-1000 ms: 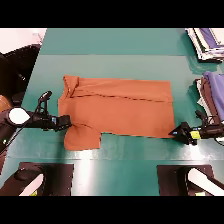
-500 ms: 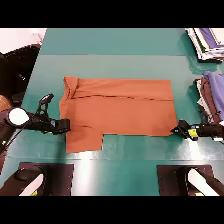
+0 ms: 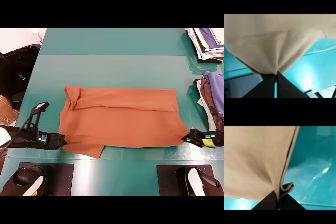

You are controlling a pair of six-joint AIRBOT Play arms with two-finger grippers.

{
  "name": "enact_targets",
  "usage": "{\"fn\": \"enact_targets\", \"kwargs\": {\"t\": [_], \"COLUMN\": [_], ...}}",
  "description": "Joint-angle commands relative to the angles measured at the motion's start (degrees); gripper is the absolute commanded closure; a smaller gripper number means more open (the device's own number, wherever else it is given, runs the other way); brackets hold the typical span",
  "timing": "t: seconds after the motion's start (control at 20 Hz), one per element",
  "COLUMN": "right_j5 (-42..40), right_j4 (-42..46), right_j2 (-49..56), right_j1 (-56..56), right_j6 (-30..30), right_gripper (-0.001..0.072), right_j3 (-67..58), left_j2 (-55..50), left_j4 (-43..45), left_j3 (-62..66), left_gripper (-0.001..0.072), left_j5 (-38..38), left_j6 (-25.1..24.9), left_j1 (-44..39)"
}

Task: Fold the shirts.

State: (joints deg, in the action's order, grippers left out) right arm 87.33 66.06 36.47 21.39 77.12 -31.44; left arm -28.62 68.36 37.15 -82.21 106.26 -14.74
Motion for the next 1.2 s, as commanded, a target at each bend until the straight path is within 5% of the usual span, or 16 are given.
{"fn": "enact_targets", "kwargs": {"t": [0.0, 0.15, 0.45, 0.75, 0.8, 0.85, 0.9, 0.95, 1.15], "right_j5": [1.4, -1.8, -13.9, -13.4, -13.1, -12.7, -12.2, -11.3, -4.9], "right_j4": [2.0, 1.1, 0.9, 0.1, -2.3, -5.2, -8.6, -11.6, -13.6], "right_j2": [-0.8, 8.1, 31.6, 47.9, 49.7, 51.3, 52.5, 53.2, 53.7], "right_j1": [0.2, -4.6, -19.1, -19.8, -18.9, -18.2, -17.1, -15.8, -8.0], "right_j6": [1.8, 1.7, 2.3, 2.3, 2.3, 2.1, 0.2, -1.6, -6.2], "right_gripper": [0.0698, 0.0698, 0.0696, 0.0694, 0.0571, 0.0369, 0.0333, 0.0333, 0.0323], "right_j3": [-7.8, -14.6, -29.4, -42.2, -43.7, -44.9, -46.1, -46.8, -44.7], "left_j2": [1.6, -3.8, -24.1, -38.6, -39.8, -40.5, -40.7, -40.6, -40.0], "left_j4": [4.3, 12.3, 13.6, 13.3, 13.3, 12.9, 11.8, 11.3, 10.7], "left_j3": [4.7, 7.1, 10.4, 17.5, 18.1, 18.4, 18.4, 18.5, 21.0], "left_gripper": [0.0682, 0.0681, 0.0680, 0.0679, 0.0677, 0.0461, 0.0161, 0.0037, 0.0041], "left_j5": [4.7, 17.9, 36.6, 42.6, 42.6, 42.6, 42.6, 42.2, 34.4], "left_j6": [-0.3, -1.7, -4.9, -8.4, -8.3, -8.1, -8.1, -7.9, -7.9], "left_j1": [-0.7, -0.7, 3.9, 5.5, 5.5, 5.5, 5.5, 5.5, 5.5]}}
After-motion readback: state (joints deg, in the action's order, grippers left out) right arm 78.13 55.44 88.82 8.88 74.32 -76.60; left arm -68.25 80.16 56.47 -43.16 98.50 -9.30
